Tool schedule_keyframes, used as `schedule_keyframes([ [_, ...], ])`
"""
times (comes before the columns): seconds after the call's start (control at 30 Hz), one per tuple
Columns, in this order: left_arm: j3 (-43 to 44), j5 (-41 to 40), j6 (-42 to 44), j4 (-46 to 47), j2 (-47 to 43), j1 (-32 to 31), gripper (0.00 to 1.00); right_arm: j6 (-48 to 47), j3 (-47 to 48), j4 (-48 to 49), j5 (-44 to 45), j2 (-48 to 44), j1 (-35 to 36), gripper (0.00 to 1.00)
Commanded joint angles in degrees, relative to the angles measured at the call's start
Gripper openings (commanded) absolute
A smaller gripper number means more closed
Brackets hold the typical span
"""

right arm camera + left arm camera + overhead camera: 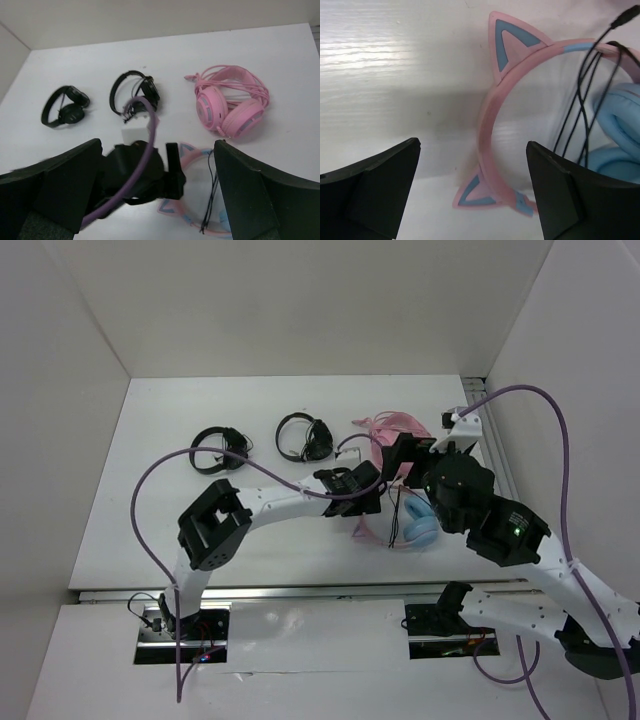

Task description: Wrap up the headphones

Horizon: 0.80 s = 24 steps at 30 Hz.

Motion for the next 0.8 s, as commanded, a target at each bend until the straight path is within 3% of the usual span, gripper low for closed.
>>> schedule_keyframes([
  [0.0,-1.4,-2.6,3.3,1.1,-8.2,0.1,1.00,-0.8,3.8,-3.6,0.7,1.0,0.4,1.00],
  [0.2,-1.4,-11.9,6.3,-14.6,-18.0,1.3,1.00,1.7,10.4,-16.1,1.8,1.5,0.4,1.00],
  [0.37,-7.4,-20.2,11.5,-22.4,-37.4,2.5,1.00,2.3,13.1,-23.1,-0.9,1.0,0.4,1.00],
  [0.63,-8.1,-24.5,17.8,-36.4,-61.6,7.4,1.00,3.5,14.3,-31.2,-1.4,-2.4,0.4,1.00],
  [0.77,-4.7,-25.0,18.6,-43.2,-68.7,8.6,1.00,4.7,14.3,-36.2,1.2,-3.5,0.4,1.00],
])
